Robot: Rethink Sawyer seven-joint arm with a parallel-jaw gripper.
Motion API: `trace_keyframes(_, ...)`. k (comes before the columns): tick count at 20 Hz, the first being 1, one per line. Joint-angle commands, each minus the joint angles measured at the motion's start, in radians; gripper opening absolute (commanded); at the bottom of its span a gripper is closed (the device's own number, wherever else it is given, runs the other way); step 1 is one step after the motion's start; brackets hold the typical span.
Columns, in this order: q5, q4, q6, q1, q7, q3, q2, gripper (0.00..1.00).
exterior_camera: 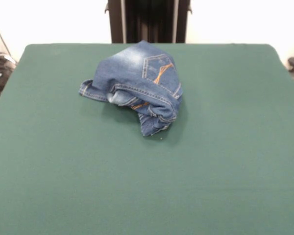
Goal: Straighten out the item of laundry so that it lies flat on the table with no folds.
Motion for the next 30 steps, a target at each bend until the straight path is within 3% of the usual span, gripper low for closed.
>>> trace_keyframes(1, -0.029, 0.044, -0.075, -0.002, 0.169, 0.008, 0.096, 0.0)
trace_keyframes(18, -0.017, 0.078, -0.226, -0.061, 0.177, 0.048, 0.217, 0.0)
trace_keyframes(26, -0.009, 0.054, -0.302, -0.024, 0.201, -0.007, 0.288, 0.0)
trace_keyframes(30, -0.001, 0.068, -0.323, -0.051, 0.204, 0.015, 0.308, 0.0)
